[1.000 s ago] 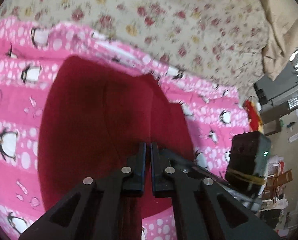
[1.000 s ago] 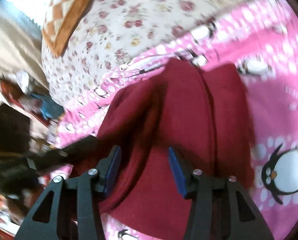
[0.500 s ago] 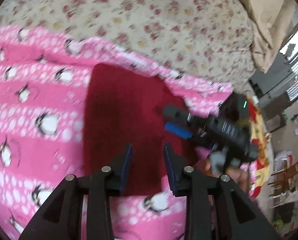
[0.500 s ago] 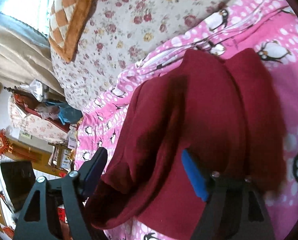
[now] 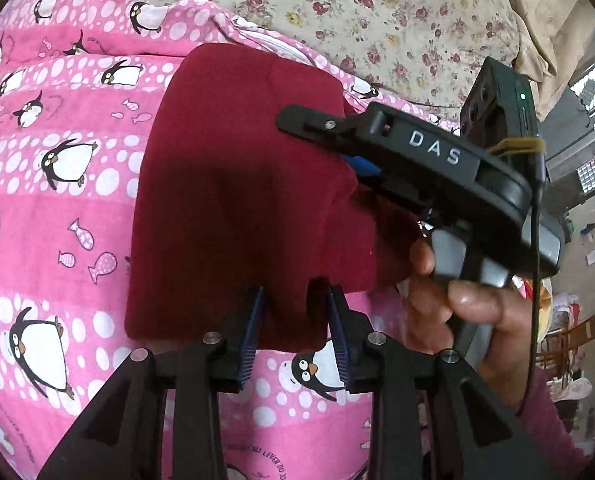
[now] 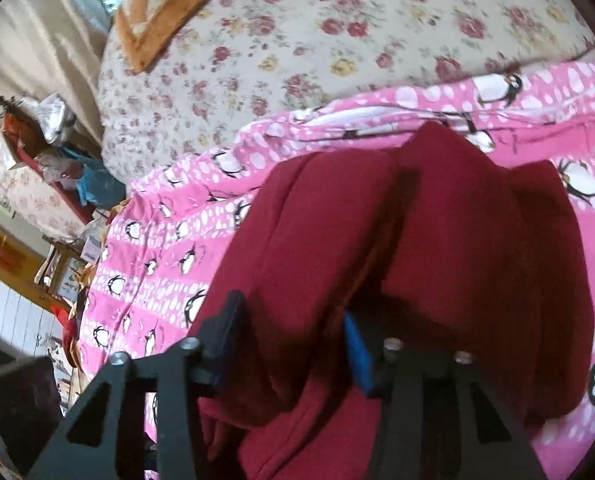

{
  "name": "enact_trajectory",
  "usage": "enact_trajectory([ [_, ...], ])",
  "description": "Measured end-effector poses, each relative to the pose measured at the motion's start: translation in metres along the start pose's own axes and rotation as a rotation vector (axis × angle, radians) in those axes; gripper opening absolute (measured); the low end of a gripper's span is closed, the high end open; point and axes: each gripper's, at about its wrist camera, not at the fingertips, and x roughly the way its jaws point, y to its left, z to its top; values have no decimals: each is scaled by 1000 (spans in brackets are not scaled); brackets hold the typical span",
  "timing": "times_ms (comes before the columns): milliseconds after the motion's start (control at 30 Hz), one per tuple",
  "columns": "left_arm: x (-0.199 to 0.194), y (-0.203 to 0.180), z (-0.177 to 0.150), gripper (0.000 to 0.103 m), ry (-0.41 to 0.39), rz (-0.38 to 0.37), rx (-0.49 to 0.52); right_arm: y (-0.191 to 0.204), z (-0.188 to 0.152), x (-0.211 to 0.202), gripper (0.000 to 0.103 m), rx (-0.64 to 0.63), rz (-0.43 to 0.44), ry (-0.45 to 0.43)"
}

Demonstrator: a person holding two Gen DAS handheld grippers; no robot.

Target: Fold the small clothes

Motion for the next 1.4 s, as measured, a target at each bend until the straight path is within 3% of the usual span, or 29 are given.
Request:
enact_trajectory([
  [133,1,-2,-3,10,2,18,4,-1,-4,15,50,8,6,43],
  [167,-1,-2,-3,10,5,21,6,-1,-5,13,45,5,-1,33],
  [200,-3,-5,-1,10,6,19,9,-1,-3,9,32,0,-10,23],
  [300,-19,-14,2,10,-14,-23,28,0,4,-10,24,-20,8,-8],
  [467,-47,-30,10,13,-87,-88,60,3,24,-44,22,-82,-20,-49],
  [600,-43,-28,18,13,-102,-59,54,-4,38,-67,21,-141,-108,-72],
  [733,-13,-17,22,13,-53,-32,11,-25,46,-77,21,-147,-207,-70],
  [833,5,-18,23,13,-28,-15,2,-50,42,-59,22,-95,-266,-9],
  [867,8,-17,21,13,-27,-6,4,-55,39,-55,29,-79,-282,9],
  [900,9,-17,19,13,-29,2,9,-60,37,-53,43,-65,-310,16],
  [967,11,-22,18,13,-35,18,23,-64,33,-65,52,-34,-343,-31],
  [1067,12,-24,16,13,-39,41,37,-48,28,-92,51,-39,-345,-92],
  [1200,13,-26,16,13,-48,59,42,-4,10,-107,51,-180,-293,-110],
  [1300,13,-28,15,13,-52,74,48,15,-7,-99,50,-257,-258,-63],
  [1400,15,-29,14,13,-56,84,54,8,-17,-85,42,-267,-332,-27],
])
